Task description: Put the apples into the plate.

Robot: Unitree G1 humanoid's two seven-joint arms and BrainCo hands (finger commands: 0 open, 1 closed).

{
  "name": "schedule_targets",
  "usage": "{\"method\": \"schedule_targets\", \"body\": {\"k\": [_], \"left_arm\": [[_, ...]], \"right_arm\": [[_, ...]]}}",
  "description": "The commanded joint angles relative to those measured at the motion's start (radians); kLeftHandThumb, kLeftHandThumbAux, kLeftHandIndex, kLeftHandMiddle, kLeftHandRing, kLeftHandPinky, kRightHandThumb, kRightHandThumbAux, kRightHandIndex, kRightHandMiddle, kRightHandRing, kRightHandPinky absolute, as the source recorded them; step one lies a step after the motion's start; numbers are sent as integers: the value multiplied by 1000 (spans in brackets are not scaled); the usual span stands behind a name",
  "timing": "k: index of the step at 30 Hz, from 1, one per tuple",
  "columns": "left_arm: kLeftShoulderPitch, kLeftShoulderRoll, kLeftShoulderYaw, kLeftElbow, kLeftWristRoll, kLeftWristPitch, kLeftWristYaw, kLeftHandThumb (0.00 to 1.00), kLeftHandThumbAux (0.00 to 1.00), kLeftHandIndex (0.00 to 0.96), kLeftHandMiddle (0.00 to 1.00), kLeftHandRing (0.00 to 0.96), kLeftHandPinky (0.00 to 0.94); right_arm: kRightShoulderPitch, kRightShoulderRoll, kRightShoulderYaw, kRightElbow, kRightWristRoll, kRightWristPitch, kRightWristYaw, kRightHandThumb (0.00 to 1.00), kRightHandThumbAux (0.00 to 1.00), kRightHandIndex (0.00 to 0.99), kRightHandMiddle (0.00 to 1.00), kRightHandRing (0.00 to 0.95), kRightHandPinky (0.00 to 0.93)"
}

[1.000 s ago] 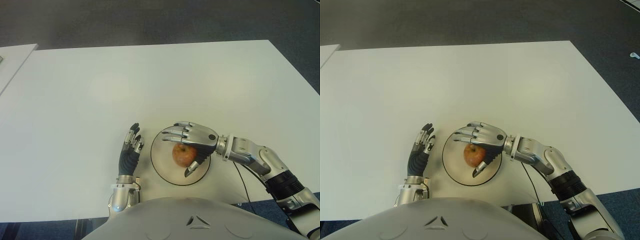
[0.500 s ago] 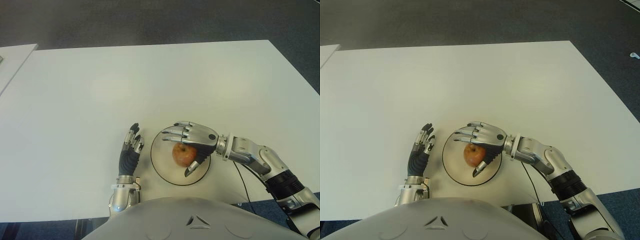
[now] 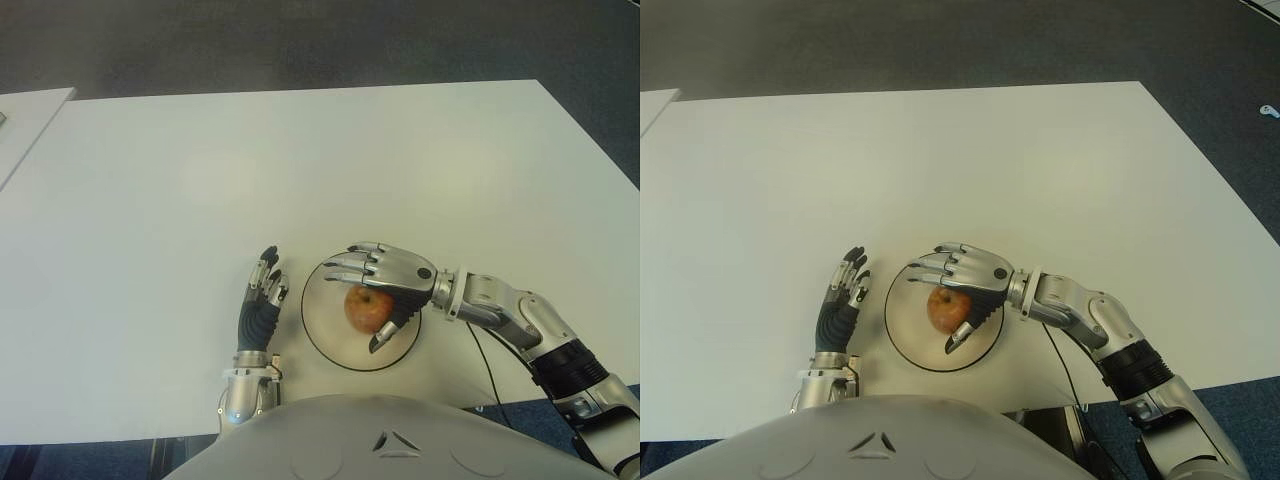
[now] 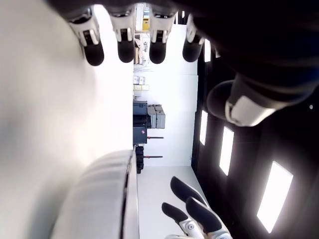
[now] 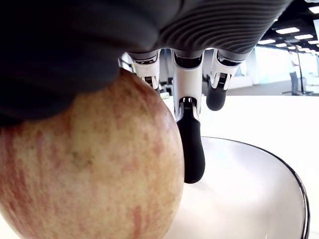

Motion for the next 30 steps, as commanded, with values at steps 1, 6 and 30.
{"method": "schedule_targets", "body": {"k": [1,6,30], "left_arm": [[8,4,3,0,10,13,9,0,489,0,0,0,0],[9,0,8,0,35,10,32,0,474,0,0,0,0],[-8,3,-1,4,29,14,44,0,444,0,0,0,0]], "right_arm": [[8,-4,-11,-11,22,-9,-5,38,252,0,0,0,0],[6,-12,-10,-21,38,-9,18,38,230,0,0,0,0],[-61,-31,-63,-49,55,-53,9,30,220,0,0,0,0]]}}
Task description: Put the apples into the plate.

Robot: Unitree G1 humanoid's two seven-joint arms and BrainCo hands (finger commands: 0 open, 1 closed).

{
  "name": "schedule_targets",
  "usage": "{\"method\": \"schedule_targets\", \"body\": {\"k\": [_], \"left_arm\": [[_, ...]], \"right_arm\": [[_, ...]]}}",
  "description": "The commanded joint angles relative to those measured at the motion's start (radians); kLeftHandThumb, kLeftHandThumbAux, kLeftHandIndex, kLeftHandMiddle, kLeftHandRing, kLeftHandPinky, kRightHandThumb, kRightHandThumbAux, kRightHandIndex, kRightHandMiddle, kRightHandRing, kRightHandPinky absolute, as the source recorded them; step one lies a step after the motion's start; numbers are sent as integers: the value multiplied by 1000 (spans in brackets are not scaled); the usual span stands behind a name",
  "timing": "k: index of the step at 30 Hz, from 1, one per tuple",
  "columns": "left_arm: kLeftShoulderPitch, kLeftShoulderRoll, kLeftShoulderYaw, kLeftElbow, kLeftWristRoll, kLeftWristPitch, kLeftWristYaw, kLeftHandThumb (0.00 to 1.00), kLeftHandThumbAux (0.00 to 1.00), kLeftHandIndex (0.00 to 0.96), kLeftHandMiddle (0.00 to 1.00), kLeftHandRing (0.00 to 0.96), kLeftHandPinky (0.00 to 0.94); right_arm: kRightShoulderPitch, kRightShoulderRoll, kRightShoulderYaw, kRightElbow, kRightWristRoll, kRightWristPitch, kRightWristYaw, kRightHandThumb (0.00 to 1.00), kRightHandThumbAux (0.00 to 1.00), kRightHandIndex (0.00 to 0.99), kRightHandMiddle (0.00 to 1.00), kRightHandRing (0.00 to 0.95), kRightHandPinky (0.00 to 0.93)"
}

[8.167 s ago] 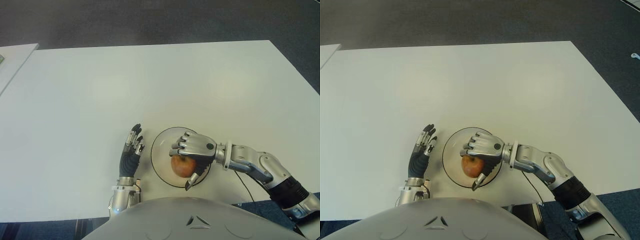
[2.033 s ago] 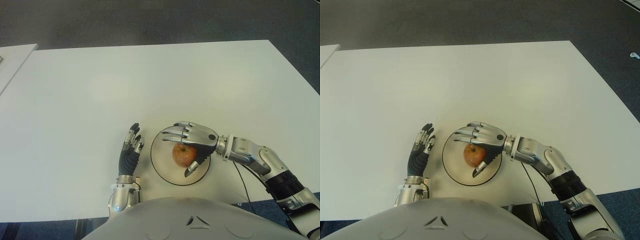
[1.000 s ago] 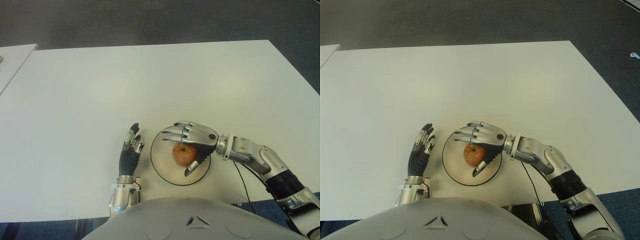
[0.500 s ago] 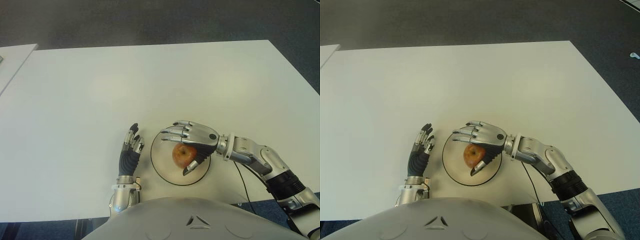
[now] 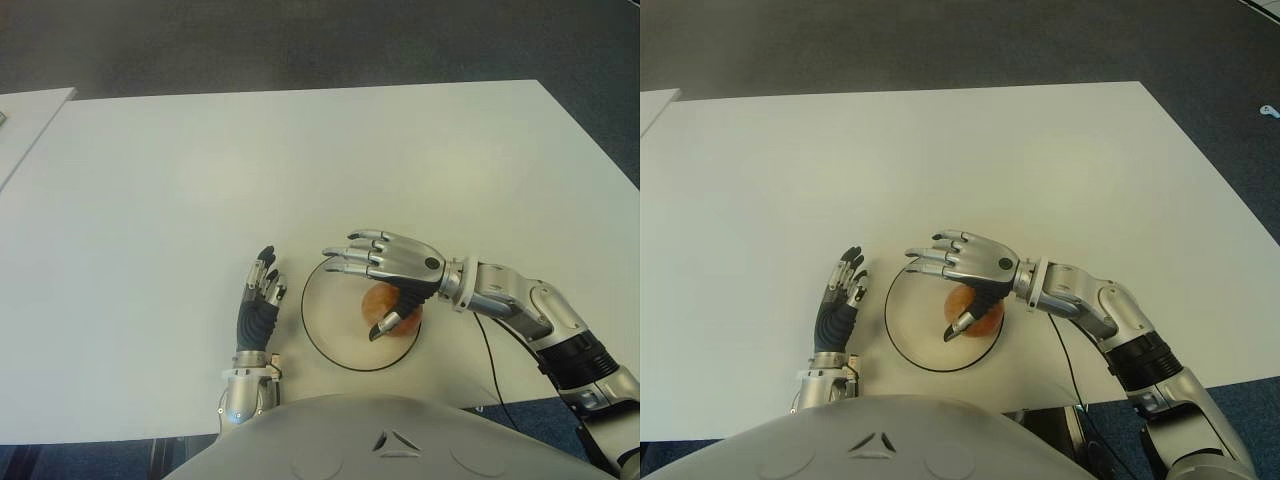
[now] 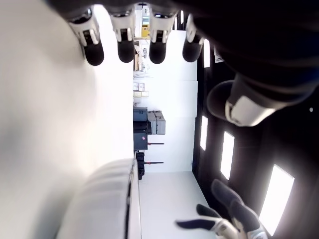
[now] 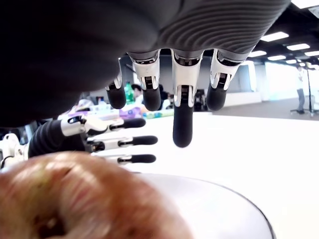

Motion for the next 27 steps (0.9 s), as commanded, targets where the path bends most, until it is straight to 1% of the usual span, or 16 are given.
{"method": "schedule_targets", "body": {"k": [1,9,13,17,27], "left_arm": [[-5,2,1,4,15,13,6,0,441,0,0,0,0],[5,11,-2,-6,48,-1,12,0,444,0,0,0,0],[5,11,-6,-9,37,-6,1,0,442,0,0,0,0],[3,12,-5,-10,28,-2,-3,0,442,0,0,0,0],[0,9,0,-10,60,-13,17,0,429,0,0,0,0]], "right_arm": [[-18,-3,-18,-7,16,-7,5,35,223,0,0,0,0],[-31,-3,-30,-3,7,-21,-6,59,224,0,0,0,0],[-33,-2,-34,-4,-11,-18,-14,60,226,0,0,0,0],[-35,2,-36,3,-8,-23,-27,65,233,0,0,0,0],[-38,-1,-36,2,-1,-20,-24,75,236,0,0,0,0]]}}
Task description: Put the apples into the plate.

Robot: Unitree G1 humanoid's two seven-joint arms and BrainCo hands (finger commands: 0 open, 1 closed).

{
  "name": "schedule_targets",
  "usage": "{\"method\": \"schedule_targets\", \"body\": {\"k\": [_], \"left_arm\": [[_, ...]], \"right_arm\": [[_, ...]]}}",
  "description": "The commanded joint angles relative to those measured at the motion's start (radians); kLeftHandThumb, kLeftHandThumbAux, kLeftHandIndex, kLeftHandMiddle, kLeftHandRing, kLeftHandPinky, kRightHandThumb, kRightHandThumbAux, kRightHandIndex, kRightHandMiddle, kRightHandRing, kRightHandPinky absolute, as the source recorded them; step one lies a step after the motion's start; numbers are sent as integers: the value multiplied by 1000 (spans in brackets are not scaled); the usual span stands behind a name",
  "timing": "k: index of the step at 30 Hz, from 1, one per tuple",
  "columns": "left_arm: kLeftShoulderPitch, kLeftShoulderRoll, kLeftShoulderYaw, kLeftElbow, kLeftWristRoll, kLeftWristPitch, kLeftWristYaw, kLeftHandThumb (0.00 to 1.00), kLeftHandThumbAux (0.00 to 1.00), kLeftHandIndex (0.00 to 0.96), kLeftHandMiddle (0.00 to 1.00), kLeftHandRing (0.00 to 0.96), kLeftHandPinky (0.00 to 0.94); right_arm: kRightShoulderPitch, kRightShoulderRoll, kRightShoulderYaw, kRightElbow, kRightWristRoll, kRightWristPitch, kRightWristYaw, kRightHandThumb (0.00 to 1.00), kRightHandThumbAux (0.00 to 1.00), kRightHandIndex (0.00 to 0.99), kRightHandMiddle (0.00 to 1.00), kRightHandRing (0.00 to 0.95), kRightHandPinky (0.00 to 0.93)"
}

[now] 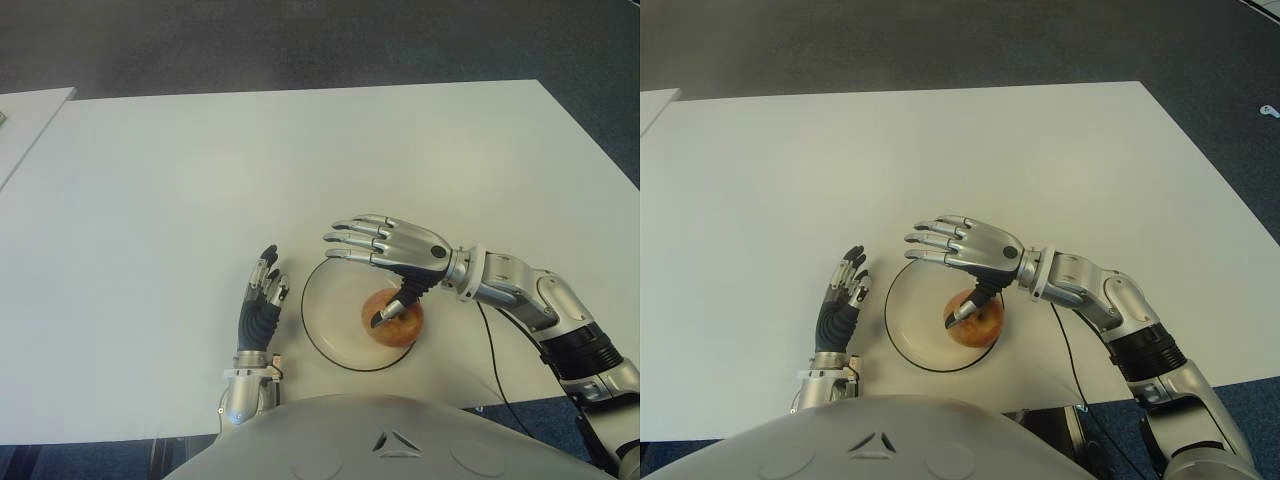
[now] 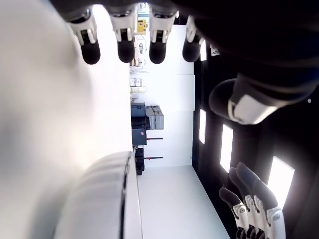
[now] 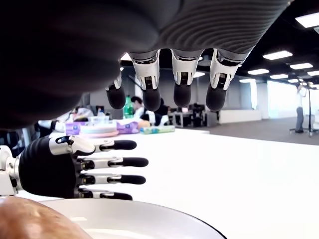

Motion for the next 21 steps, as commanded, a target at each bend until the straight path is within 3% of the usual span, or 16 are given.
{"method": "schedule_targets", "body": {"k": [1,9,14,16,18,21], "left_arm": [[0,2,5,2,20,-6,19,0,428,0,0,0,0],[1,-7,9,8,25,7,41,0,425,0,0,0,0],[3,-16,12,10,15,17,53,0,432,0,0,0,0],[-3,-17,15,17,15,12,57,0,433,0,2,0,0],[-16,-20,16,32,-2,-1,52,0,431,0,8,0,0],[-19,-21,12,38,-35,-8,31,0,432,0,21,0,0]], "right_arm": [[-9,-2,-4,1,-1,-6,7,75,236,0,0,0,0],[1,4,-12,1,0,20,10,84,239,0,0,0,0],[0,47,-34,51,95,108,35,102,240,0,0,0,0],[10,67,-46,52,146,171,69,111,238,0,0,0,0],[54,104,-66,12,221,295,130,118,232,0,0,0,0],[109,139,-99,-34,293,412,162,121,219,0,0,0,0]]}}
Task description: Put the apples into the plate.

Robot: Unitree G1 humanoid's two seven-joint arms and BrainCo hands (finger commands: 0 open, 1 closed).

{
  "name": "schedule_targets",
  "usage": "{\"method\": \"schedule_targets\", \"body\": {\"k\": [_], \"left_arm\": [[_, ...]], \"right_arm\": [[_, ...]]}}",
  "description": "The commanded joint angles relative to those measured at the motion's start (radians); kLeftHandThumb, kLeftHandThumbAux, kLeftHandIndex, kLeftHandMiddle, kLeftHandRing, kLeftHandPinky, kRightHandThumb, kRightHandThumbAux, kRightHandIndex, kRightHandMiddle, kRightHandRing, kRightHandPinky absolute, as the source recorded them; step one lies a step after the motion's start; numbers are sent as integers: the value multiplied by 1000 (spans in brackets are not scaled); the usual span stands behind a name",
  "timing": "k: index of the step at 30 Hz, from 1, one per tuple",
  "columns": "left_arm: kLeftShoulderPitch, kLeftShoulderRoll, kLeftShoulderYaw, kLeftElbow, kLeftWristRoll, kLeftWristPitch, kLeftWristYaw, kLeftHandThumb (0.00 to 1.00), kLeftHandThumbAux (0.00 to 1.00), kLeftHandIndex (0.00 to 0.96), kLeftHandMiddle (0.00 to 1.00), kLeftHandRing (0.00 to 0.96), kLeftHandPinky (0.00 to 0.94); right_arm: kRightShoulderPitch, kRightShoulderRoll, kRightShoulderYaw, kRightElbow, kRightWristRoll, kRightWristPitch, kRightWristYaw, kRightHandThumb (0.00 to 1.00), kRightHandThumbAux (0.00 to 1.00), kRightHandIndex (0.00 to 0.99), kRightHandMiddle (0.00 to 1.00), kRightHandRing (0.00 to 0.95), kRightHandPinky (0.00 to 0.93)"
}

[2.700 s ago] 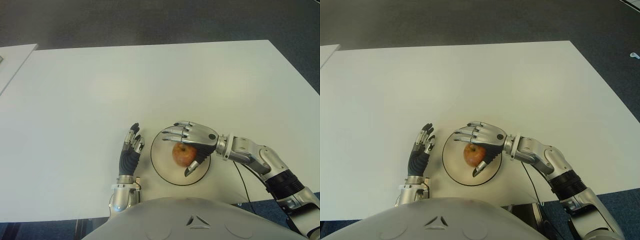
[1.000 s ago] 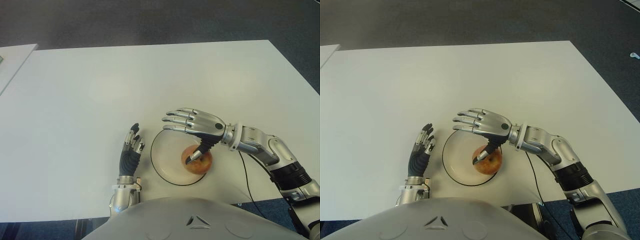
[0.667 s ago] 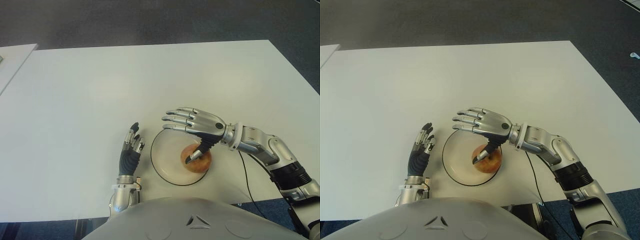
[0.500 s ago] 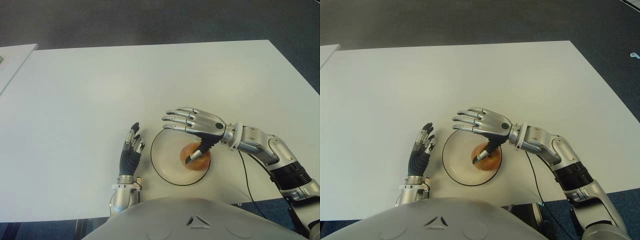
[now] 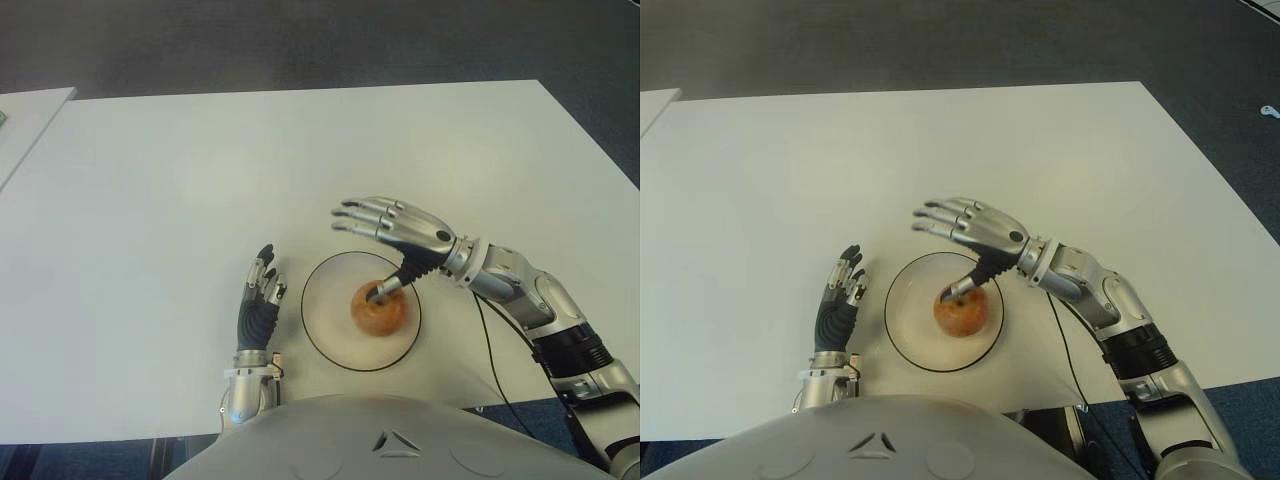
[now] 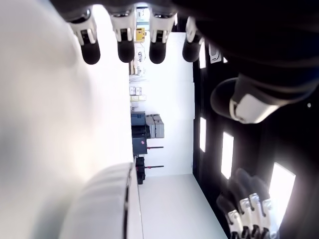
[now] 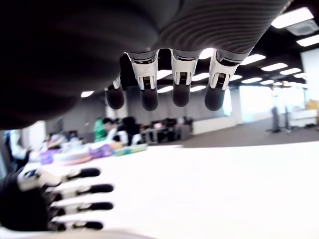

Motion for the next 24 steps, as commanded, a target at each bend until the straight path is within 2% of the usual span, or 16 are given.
{"method": "schedule_targets", "body": {"k": [1,4,7,11,15,19,24], "left_arm": [[-10,-6,3,25,-45,-9,-15,0,433,0,25,0,0],[-9,1,0,24,-53,-9,-23,0,436,0,36,0,1],[2,11,-4,14,-71,-7,-39,0,447,0,38,0,0],[6,13,-3,13,-95,-16,-54,1,464,0,23,0,0],[-13,7,4,51,-118,-64,-65,2,467,0,10,0,0],[-29,7,11,75,-147,-93,-80,1,469,0,2,0,0],[-26,15,26,76,-155,-95,-86,3,488,0,9,0,0]], "right_arm": [[96,60,-49,-59,118,194,72,121,216,0,0,0,0],[159,80,-91,-100,175,255,67,119,208,0,0,0,0],[218,157,-136,-144,259,360,44,111,201,0,0,0,0],[241,223,-179,-144,340,419,17,104,209,0,0,0,0],[255,266,-242,-61,458,413,10,101,211,0,0,0,0],[282,316,-291,-40,556,436,1,97,237,0,0,0,0],[312,353,-387,35,721,468,28,99,284,0,0,0,0]]}}
